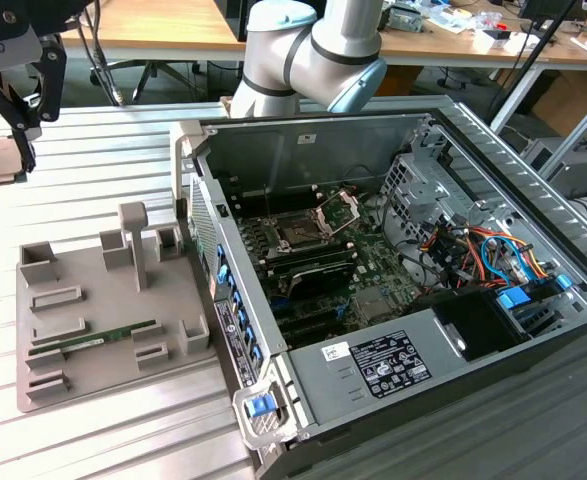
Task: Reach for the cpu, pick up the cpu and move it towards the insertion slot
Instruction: 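Pick up the cpu and move it towards the insertion slot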
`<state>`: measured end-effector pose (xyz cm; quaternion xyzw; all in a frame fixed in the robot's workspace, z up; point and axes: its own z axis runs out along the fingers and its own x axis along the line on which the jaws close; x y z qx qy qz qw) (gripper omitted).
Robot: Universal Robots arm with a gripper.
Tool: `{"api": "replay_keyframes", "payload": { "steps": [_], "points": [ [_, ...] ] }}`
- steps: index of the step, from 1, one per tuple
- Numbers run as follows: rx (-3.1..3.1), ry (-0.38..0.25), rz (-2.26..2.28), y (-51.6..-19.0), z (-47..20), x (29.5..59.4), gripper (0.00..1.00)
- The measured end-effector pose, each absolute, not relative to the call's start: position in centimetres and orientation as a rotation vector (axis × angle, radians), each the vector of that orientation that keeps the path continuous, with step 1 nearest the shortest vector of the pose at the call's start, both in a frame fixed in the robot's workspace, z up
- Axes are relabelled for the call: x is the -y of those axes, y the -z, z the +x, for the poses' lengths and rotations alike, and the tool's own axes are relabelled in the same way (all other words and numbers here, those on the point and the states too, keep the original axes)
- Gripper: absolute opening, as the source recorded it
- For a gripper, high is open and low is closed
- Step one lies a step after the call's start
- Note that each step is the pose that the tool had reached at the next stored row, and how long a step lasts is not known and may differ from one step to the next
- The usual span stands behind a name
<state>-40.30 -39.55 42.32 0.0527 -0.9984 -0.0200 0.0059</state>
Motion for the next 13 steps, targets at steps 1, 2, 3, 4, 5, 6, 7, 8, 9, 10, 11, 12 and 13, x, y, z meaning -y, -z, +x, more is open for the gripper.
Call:
{"api": "replay_keyframes", "payload": {
  "steps": [1,2,3,4,5,6,7,8,9,10,11,12,13],
  "points": [
    [3.125,0.062,0.165,-42.32,-40.27,39.55,0.55],
    [3.125,0.062,0.165,-42.32,-40.23,39.55,0.55],
    [3.125,0.062,0.165,-42.32,-40.21,39.55,0.55],
    [3.125,0.062,0.165,-42.32,-40.16,39.55,0.55],
    [3.125,0.062,0.165,-42.32,-40.11,39.55,0.55],
    [3.125,0.062,0.165,-42.32,-40.09,39.55,0.55],
    [3.125,0.062,0.165,-42.32,-40.05,39.55,0.55],
    [3.125,0.062,0.165,-42.32,-40.01,39.55,0.55],
    [3.125,0.062,0.165,-42.32,-39.98,39.55,0.55],
    [3.125,0.062,0.165,-42.32,-39.95,39.55,0.55],
    [3.125,0.062,0.165,-42.32,-39.93,39.55,0.55],
    [3.125,0.062,0.165,-42.32,-39.88,39.55,0.55],
    [3.125,0.062,0.165,-42.32,-39.85,39.55,0.55]
  ]
}}
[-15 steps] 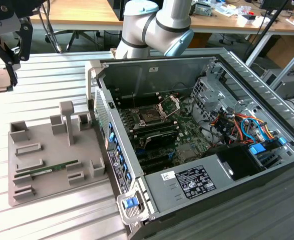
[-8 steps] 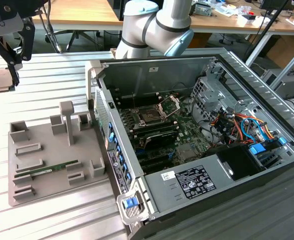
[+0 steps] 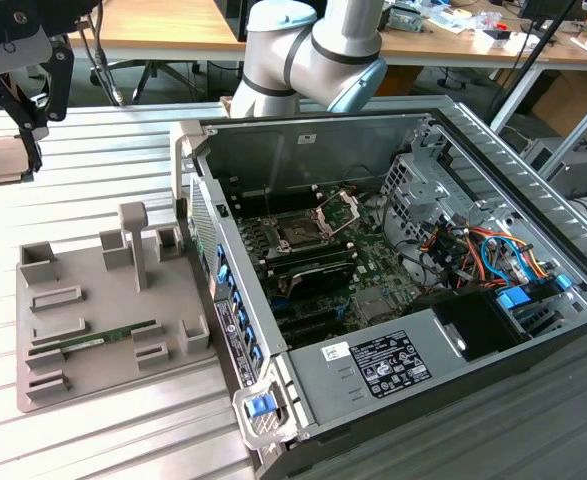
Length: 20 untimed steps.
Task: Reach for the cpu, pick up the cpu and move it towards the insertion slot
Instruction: 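Pick up the cpu and move it towards the insertion slot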
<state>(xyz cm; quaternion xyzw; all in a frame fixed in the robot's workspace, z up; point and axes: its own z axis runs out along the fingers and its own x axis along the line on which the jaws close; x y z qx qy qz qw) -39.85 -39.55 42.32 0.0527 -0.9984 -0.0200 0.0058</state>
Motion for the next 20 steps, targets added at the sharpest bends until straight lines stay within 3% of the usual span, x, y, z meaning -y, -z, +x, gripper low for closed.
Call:
{"api": "replay_keyframes", "payload": {
  "steps": [20],
  "points": [
    [3.125,0.062,0.165,-42.32,-38.83,39.55,0.55]
  ]
}}
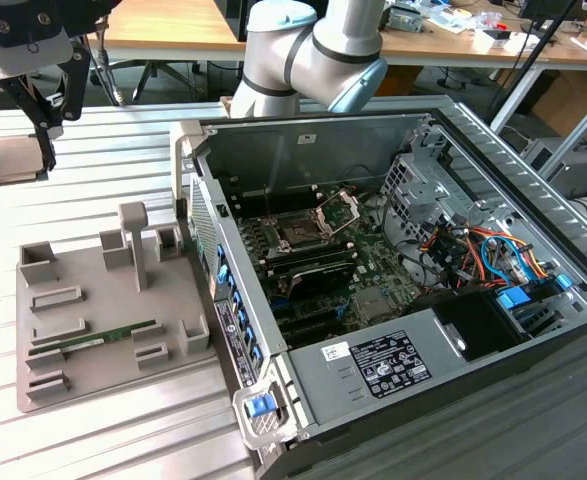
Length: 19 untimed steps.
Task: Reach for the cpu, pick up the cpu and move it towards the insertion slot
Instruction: 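Pick up the cpu and move it towards the insertion slot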
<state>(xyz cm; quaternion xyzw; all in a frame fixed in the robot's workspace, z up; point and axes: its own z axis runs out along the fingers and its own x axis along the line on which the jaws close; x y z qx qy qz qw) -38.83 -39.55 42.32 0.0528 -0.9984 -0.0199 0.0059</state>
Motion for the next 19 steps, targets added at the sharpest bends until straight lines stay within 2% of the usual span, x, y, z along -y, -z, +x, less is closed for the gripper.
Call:
{"api": "replay_keyframes", "payload": {
  "steps": [19],
  "points": [
    [3.125,0.062,0.165,-42.3,-37.7,39.6,0.55]
  ]
}}
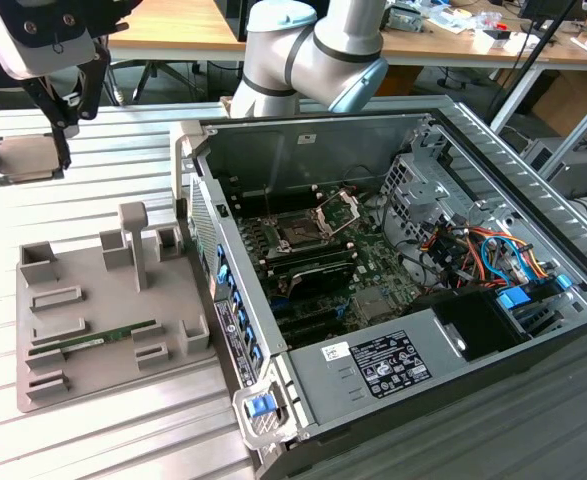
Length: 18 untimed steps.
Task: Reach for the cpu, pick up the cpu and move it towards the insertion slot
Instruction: 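Pick up the cpu and move it towards the insertion slot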
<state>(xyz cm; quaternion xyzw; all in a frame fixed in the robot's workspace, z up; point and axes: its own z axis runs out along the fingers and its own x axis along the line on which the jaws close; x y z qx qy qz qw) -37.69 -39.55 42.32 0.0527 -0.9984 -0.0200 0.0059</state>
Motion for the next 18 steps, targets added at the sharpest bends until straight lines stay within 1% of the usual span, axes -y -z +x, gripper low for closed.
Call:
{"api": "replay_keyframes", "payload": {
  "steps": [18],
  "points": [
    [3.125,0.062,0.165,-42.3,-36.1,39.6,0.55]
  ]
}}
